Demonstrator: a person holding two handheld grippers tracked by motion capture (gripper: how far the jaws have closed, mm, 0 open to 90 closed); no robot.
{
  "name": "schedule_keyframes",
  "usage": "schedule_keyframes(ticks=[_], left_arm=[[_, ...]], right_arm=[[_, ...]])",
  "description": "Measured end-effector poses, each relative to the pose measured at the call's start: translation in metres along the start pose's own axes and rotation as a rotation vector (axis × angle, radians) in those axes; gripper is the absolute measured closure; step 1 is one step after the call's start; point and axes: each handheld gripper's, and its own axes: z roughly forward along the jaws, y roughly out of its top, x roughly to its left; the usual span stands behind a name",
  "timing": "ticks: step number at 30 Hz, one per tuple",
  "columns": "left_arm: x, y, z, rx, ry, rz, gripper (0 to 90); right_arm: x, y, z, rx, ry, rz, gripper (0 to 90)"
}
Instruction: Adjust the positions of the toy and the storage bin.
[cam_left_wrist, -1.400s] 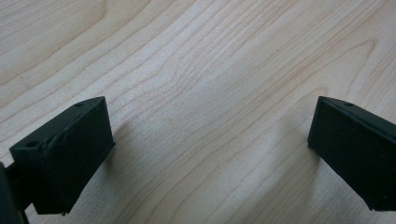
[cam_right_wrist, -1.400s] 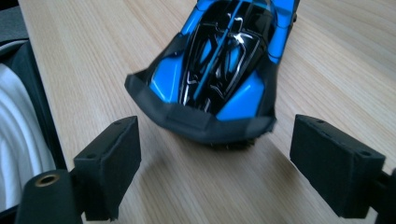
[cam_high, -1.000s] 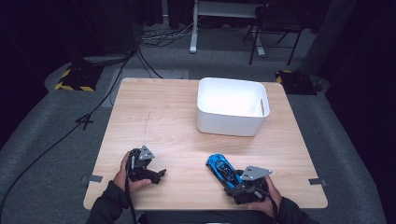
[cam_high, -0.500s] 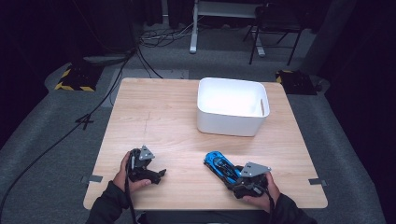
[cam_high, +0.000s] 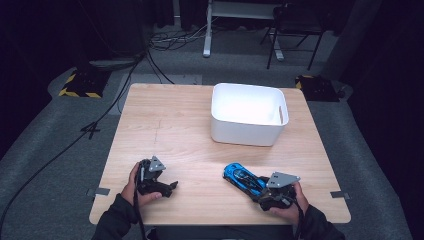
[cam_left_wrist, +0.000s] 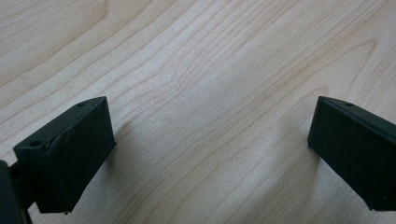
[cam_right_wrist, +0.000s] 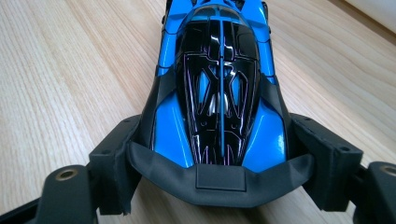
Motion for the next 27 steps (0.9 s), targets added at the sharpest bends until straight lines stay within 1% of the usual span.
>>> schedule_keyframes(ticks=[1,2,3,4,5,6,7,9,11,12,13,14,15,16,18,19,21,22,24,27], left_arm=[[0.0,0.0,0.0,0.002,-0.003,0.0,0.7],[0.0,0.0,0.0,0.003,0.001,0.009,0.7],[0.0,0.0,0.0,-0.001,0.006,0.008,0.6],[0.0,0.0,0.0,0.002,-0.003,0.001,0.6],[0.0,0.0,0.0,0.0,0.004,0.006,0.6],[0.0,0.0,0.0,0.001,0.0,0.004,0.6],[0.0,0.0,0.0,-0.001,0.005,0.008,0.7],[0.0,0.0,0.0,0.001,0.005,0.006,0.6],[0.0,0.0,0.0,-0.001,0.007,0.005,0.6],[0.0,0.0,0.0,-0.001,0.006,0.005,0.6],[0.0,0.0,0.0,-0.001,0.006,0.005,0.6],[0.0,0.0,0.0,-0.001,0.006,0.005,0.6],[0.0,0.0,0.0,-0.001,0.005,0.004,0.6],[0.0,0.0,0.0,-0.002,0.006,0.006,0.6],[0.0,0.0,0.0,-0.001,0.007,0.005,0.6],[0.0,0.0,0.0,-0.001,0.006,0.005,0.6],[0.0,0.0,0.0,-0.001,0.005,0.004,0.6],[0.0,0.0,0.0,-0.001,0.006,0.004,0.6],[0.0,0.0,0.0,-0.001,0.006,0.005,0.6],[0.0,0.0,0.0,-0.001,0.007,0.005,0.6]], right_arm=[[-0.003,-0.003,-0.003,0.007,-0.026,-0.006,24.4],[-0.003,-0.003,-0.003,0.007,-0.026,-0.006,24.4],[-0.006,-0.004,-0.005,0.008,-0.03,-0.002,24.4],[-0.008,-0.005,-0.007,0.009,-0.036,0.003,24.4],[-0.013,-0.008,-0.01,0.008,-0.053,0.003,24.5],[-0.013,-0.008,-0.01,0.008,-0.053,0.003,24.5],[-0.017,-0.01,-0.012,0.009,-0.068,0.008,24.4],[-0.023,-0.012,-0.015,0.007,-0.087,0.023,24.4],[-0.031,-0.015,-0.019,0.006,-0.11,0.049,24.4],[-0.035,-0.017,-0.021,0.008,-0.123,0.049,24.4],[-0.039,-0.018,-0.022,0.006,-0.146,0.066,24.4],[-0.043,-0.02,-0.025,0.009,-0.152,0.065,24.4],[-0.045,-0.021,-0.026,0.006,-0.163,0.077,24.4],[-0.051,-0.024,-0.029,0.012,-0.187,0.088,24.4],[-0.054,-0.025,-0.03,0.013,-0.194,0.092,24.4],[-0.057,-0.027,-0.032,0.011,-0.213,0.108,24.4],[-0.062,-0.031,-0.035,0.013,-0.225,0.126,24.4],[-0.065,-0.033,-0.037,0.01,-0.23,0.143,24.4],[-0.069,-0.036,-0.042,0.017,-0.257,0.151,24.4],[-0.077,-0.041,-0.046,0.012,-0.284,0.184,24.4]])
